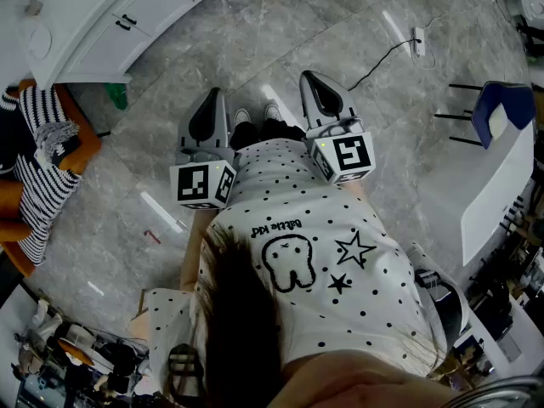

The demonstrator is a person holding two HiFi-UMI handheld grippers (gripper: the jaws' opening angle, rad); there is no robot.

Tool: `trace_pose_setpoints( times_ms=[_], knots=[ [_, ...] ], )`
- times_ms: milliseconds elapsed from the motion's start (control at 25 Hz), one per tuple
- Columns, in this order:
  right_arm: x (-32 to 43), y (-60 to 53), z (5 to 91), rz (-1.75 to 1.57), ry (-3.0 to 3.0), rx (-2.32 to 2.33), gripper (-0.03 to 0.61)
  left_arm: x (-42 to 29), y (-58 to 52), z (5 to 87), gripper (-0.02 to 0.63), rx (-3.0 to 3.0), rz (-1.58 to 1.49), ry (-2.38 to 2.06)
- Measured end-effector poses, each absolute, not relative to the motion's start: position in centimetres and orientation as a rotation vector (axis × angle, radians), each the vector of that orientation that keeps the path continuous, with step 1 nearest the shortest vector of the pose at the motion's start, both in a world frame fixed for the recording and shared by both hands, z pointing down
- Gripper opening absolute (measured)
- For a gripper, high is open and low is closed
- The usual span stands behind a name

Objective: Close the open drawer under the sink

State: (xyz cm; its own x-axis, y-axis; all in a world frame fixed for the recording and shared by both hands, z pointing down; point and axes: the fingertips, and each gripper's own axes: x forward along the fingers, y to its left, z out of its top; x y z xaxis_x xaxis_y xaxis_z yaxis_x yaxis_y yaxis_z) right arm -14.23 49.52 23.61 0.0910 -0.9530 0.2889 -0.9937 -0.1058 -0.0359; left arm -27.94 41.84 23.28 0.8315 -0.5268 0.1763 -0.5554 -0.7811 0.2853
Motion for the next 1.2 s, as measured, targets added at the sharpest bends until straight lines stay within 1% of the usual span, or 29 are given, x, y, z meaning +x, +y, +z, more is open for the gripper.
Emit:
trace_pose_setpoints(
  times_ms=[520, 1200],
  knots=[
    [-13.3, 50.1, 23.8, 0.345, -2.016, 2.144, 0.012, -27.2, 42.9, 22.7, 0.009, 2.685, 0.08, -0.853],
    [-9.6, 52.6, 23.8, 0.298, -2.114, 2.125, 0.012, -24.3, 46.3, 23.8, 0.009, 2.652, 0.047, -0.922]
  ],
)
